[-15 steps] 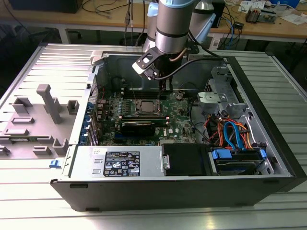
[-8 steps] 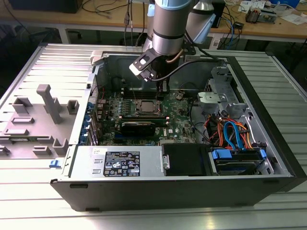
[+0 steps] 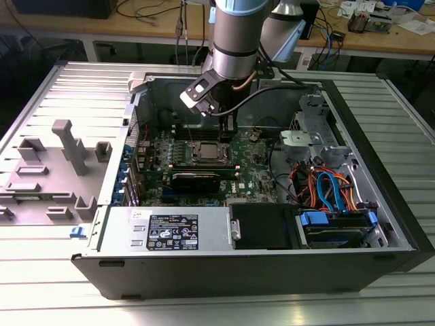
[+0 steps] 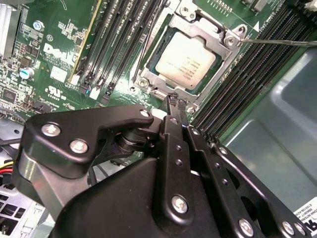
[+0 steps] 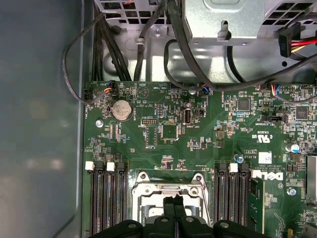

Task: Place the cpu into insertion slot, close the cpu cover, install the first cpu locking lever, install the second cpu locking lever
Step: 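Close the cpu cover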

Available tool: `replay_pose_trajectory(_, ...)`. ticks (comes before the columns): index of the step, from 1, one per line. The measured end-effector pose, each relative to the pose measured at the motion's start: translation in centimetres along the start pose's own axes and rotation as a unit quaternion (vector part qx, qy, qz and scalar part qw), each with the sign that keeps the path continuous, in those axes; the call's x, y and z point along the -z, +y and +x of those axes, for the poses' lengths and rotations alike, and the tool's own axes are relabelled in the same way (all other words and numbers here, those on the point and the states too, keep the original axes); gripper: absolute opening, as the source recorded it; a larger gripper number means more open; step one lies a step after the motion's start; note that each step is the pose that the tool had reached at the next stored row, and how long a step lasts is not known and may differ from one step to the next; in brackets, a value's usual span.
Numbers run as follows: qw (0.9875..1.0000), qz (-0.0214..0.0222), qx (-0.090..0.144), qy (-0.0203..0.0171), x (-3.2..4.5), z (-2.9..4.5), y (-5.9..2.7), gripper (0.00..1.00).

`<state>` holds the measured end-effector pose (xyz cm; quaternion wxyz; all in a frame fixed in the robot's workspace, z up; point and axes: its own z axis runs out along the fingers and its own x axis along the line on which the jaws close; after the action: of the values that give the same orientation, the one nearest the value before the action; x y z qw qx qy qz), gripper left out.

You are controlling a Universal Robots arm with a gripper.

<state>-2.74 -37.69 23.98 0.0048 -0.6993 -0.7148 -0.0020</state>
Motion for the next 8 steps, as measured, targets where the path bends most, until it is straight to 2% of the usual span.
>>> replay_pose_trajectory(8, 1.0, -0.0002, 0.0, 0.0, 0.0, 0.0, -0.05, 0.11)
